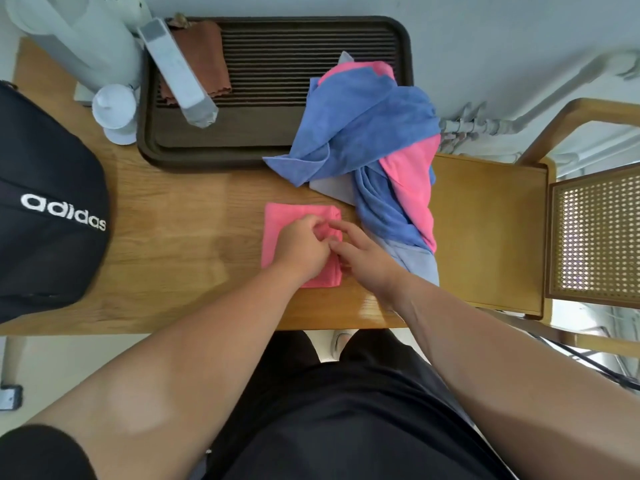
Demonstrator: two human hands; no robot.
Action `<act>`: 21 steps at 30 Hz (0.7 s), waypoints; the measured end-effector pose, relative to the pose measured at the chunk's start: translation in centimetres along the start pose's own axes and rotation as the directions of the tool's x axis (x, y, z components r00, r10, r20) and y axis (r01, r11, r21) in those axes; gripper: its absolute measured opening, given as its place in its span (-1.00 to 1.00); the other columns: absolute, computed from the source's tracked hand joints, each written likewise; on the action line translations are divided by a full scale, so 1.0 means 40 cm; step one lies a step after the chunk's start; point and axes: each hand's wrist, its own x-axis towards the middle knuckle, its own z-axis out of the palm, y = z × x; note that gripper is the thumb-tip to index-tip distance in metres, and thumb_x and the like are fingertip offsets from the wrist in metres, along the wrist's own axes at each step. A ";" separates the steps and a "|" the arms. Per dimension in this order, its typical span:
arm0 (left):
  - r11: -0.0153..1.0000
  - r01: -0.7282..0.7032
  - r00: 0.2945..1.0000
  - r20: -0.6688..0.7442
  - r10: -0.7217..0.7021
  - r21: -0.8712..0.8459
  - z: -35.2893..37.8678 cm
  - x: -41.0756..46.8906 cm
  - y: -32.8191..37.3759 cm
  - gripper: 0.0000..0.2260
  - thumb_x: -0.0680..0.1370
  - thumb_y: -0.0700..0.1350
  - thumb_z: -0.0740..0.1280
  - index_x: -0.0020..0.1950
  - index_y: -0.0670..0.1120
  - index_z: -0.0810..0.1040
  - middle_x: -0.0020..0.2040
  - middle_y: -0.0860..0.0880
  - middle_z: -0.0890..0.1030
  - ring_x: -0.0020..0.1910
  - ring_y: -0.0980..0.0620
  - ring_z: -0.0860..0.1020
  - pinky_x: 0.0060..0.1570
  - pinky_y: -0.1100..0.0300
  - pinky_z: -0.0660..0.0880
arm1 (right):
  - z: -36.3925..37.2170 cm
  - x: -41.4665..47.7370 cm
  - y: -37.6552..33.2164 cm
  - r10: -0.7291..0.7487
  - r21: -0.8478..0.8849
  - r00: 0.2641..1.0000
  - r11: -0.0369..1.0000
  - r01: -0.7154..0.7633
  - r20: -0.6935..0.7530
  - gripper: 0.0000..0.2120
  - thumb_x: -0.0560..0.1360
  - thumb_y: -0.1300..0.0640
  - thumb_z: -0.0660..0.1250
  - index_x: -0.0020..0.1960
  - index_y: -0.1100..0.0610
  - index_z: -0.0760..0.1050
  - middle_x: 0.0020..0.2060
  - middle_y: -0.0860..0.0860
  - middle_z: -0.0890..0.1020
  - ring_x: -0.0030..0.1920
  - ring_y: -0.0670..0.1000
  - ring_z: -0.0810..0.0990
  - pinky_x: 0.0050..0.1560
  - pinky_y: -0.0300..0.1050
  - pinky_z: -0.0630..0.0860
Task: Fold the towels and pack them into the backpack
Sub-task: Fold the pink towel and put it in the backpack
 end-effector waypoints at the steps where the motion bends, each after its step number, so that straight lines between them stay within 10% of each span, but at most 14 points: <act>1: 1.000 0.000 1.000 0.010 0.000 0.006 -0.002 -0.002 -0.001 -0.62 0.59 -0.17 0.32 0.42 -0.09 0.51 0.19 -0.05 0.63 0.14 0.01 0.56 0.12 0.20 0.44 | -0.002 -0.001 -0.003 -0.001 -0.018 1.000 1.000 0.001 0.007 -0.68 0.51 -0.16 0.31 0.26 -0.34 0.52 0.09 -0.19 0.60 0.16 -0.11 0.56 0.29 -0.03 0.50; 8: 0.909 -0.212 0.926 -0.224 0.304 0.360 -0.020 -0.042 -0.058 -0.65 0.56 -0.14 0.34 0.34 -0.14 0.54 0.24 -0.13 0.57 0.24 -0.16 0.51 0.25 -0.06 0.44 | -0.001 -0.006 -0.015 -0.033 -0.162 0.999 0.986 0.032 -0.001 -0.68 0.62 -0.04 0.30 0.33 0.01 0.58 0.09 -0.14 0.64 0.09 -0.14 0.57 0.08 -0.20 0.46; 12: 0.754 -0.169 0.967 -0.041 0.252 0.635 -0.002 -0.052 -0.105 -0.27 0.57 0.22 0.21 0.64 -0.04 0.04 0.65 -0.12 0.00 0.62 -0.19 -0.04 0.54 -0.23 -0.08 | 0.005 0.005 -0.013 -0.118 -0.257 0.988 0.962 0.089 -0.099 -0.72 0.59 0.00 0.34 0.25 0.06 0.61 0.03 -0.11 0.62 0.02 -0.12 0.57 0.05 -0.20 0.48; 18: 0.682 -0.143 0.990 0.112 0.090 0.717 0.037 -0.025 -0.151 -0.15 0.42 0.39 -0.30 0.60 -0.02 -0.37 0.56 -0.09 -0.47 0.54 -0.13 -0.45 0.50 -0.35 -0.24 | 0.032 0.003 -0.015 -0.480 -0.855 0.874 0.419 0.306 0.077 -0.46 0.53 0.04 0.32 0.51 -0.01 0.35 0.46 0.04 0.32 0.41 0.13 0.33 0.37 0.09 0.36; 21: 0.662 -0.163 0.986 0.129 0.101 0.732 0.029 -0.021 -0.163 -0.12 0.47 0.45 -0.16 0.58 -0.02 -0.42 0.55 -0.08 -0.50 0.53 -0.12 -0.47 0.49 -0.34 -0.29 | 0.031 0.022 -0.029 -0.309 -0.938 0.914 0.139 0.318 0.264 -0.41 0.61 0.01 0.21 0.61 -0.05 0.15 0.60 0.02 0.13 0.59 0.12 0.07 0.52 0.12 0.10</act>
